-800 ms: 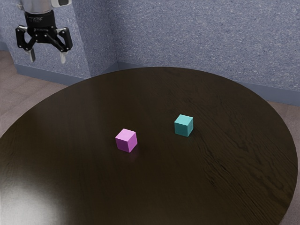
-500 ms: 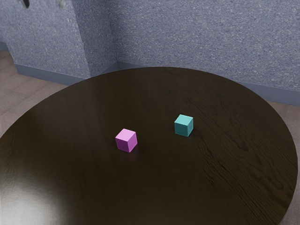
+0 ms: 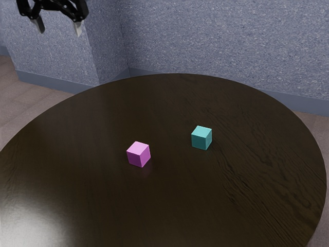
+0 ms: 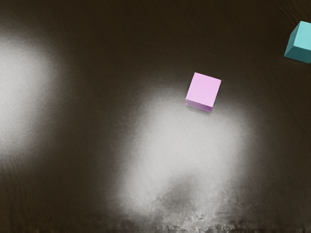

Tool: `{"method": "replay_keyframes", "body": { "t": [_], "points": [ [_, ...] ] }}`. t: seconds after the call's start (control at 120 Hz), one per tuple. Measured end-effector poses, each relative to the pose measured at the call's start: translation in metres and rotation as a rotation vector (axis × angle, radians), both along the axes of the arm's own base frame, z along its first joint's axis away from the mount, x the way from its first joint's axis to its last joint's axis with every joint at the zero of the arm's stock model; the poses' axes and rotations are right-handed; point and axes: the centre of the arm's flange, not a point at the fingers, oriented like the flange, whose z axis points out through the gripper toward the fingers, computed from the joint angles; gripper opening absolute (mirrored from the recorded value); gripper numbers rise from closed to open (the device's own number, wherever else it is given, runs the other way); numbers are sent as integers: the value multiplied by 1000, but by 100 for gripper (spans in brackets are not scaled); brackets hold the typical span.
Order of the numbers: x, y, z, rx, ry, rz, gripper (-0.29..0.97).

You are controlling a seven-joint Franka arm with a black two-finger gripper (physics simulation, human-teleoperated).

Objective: Pick up the blue block with one arm, and put the blue block on the pink block with one arm

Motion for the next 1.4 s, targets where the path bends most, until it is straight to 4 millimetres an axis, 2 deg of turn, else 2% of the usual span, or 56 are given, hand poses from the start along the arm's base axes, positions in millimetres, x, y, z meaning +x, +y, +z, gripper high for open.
{"method": "replay_keyframes", "body": {
  "t": [0.15, 0.217, 0.317, 0.442, 0.475, 0.542, 0.592, 0.683, 0.783, 0.825, 0.875, 0.992, 1.117, 1.275, 1.4],
  "points": [
    [25, 7, -39, -39, 64, -40, 68],
    [30, 22, -52, -54, 73, -36, 68],
    [32, 47, -57, -78, 55, -23, 68],
    [44, 45, -66, -85, 48, -54, 68],
    [49, 44, -79, -88, 69, -61, 68],
    [58, 42, -126, -102, 139, -72, 68],
    [55, 40, -157, -108, 176, -78, 68],
    [42, 37, -189, -111, 204, -91, 68],
    [40, 36, -230, -116, 228, -99, 68],
    [40, 34, -241, -118, 228, -99, 68],
    [43, 24, -248, -114, 215, -113, 68],
    [68, -5, -284, -121, 209, -145, 68],
    [112, -33, -323, -157, 203, -164, 68],
    [162, -52, -352, -195, 171, -165, 68],
    [215, -81, -360, -173, 98, -211, 68]
  ]
}}
